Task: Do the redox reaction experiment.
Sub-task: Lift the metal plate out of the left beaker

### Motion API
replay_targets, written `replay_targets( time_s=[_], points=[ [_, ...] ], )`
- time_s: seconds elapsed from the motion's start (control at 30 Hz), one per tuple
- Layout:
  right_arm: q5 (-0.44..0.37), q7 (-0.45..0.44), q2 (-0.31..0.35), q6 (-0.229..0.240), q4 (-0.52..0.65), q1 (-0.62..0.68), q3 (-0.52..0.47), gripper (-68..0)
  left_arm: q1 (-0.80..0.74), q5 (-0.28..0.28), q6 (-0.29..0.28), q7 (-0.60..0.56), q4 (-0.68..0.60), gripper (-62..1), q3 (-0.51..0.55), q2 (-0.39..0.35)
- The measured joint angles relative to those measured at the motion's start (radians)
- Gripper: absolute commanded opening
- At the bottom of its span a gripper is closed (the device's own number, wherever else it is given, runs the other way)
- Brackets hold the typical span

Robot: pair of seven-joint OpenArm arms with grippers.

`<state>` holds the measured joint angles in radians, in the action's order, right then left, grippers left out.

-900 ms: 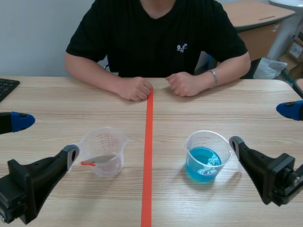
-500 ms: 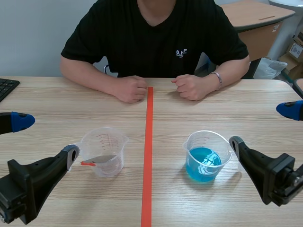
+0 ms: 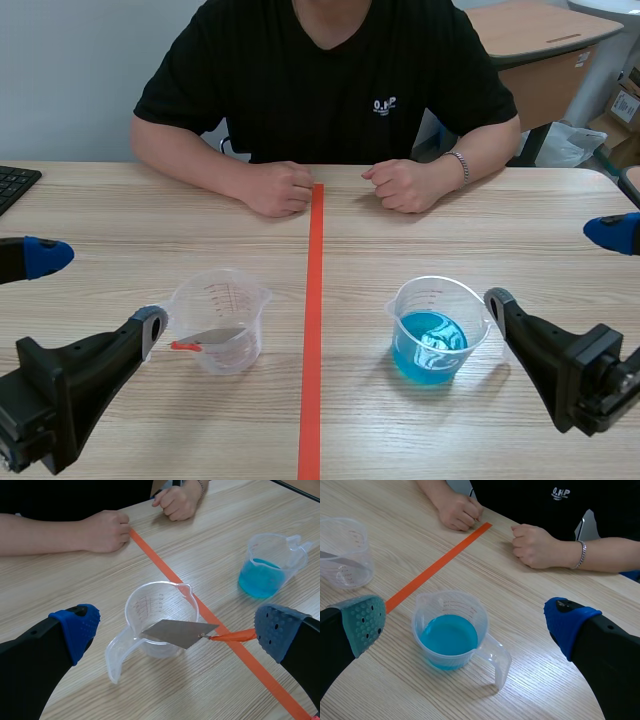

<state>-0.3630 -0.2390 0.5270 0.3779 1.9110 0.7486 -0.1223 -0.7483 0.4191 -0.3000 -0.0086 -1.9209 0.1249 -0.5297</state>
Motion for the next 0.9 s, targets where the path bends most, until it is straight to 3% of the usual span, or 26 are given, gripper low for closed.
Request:
replay_targets(
  time_s=[0.5,0.67,0.9],
  points=[
    [0.0,0.0,0.0,0.0,0.0,0.0,0.0,0.4,0.0,-0.001,0.0,0.0,0.0,1.4,0.0,0.0],
    [0.0,0.0,0.0,0.0,0.0,0.0,0.0,0.4,-0.009,-0.06,0.0,-0.003,0.0,1.4,0.004,0.0],
    [0.0,0.0,0.0,0.0,0.0,0.0,0.0,0.4,-0.13,-0.059,0.001,-0.056,0.0,1.4,0.119,-0.026]
  ],
)
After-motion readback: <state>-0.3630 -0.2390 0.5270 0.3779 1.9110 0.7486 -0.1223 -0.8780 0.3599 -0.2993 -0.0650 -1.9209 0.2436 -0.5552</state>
